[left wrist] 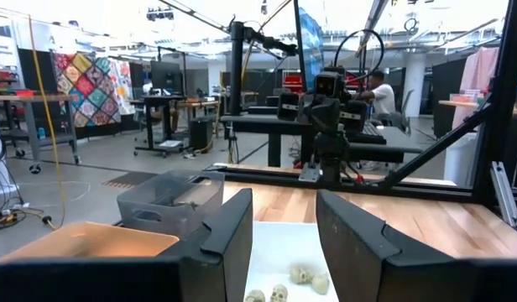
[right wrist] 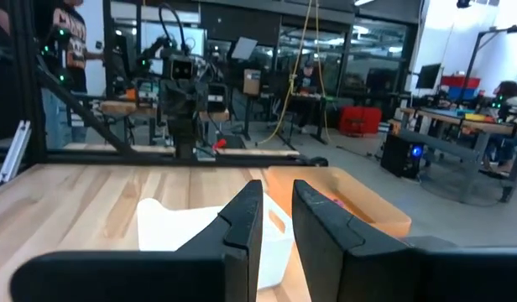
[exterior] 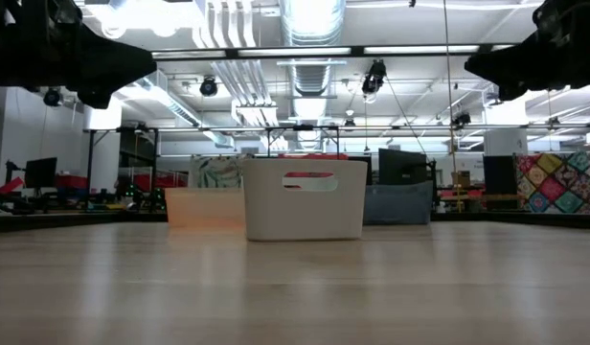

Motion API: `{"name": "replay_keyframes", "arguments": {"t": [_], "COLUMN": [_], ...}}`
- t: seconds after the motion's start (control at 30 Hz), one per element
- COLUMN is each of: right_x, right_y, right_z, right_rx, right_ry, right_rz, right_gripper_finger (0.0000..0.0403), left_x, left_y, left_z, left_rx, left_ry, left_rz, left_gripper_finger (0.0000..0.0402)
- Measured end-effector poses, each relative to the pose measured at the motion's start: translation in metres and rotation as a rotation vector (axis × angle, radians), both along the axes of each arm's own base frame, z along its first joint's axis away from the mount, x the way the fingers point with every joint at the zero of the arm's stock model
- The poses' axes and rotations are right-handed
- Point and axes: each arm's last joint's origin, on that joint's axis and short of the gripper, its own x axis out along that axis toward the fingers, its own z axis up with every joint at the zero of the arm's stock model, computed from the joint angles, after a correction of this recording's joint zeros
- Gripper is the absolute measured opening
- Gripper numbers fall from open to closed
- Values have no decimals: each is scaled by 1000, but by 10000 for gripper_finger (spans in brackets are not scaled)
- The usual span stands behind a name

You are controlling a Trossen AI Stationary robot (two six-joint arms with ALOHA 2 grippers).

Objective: Sort Halloween decoration
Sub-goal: Return to Home Position

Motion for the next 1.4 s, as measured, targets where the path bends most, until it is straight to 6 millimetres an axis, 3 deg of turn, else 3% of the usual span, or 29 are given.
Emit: {"name": "replay_keyframes", "arguments": {"t": [0.23, 0.43, 0.53, 0.87, 1.4], "right_x": [1, 6, 7, 7, 7], "right_y": [0, -1, -1, -2, -3], "right_z": [-2, -22, -23, -24, -28], "right_rx": [-9, -13, -20, -71, -1], "right_ry": [-7, 3, 17, 37, 68], "right_rz": [-1, -6, -14, -39, -58], "right_gripper_finger": [59, 59, 59, 60, 63], "left_x": [0, 1, 2, 6, 7], "left_y": [0, 0, -1, -3, -1], "left_z": [-1, -3, -7, -36, -31], "left_rx": [2, -9, -22, -107, -214], "left_ry": [8, 27, 51, 298, 218], "left_rz": [-4, -14, -25, -36, 48], "left_gripper_finger": [115, 115, 115, 115, 116]}}
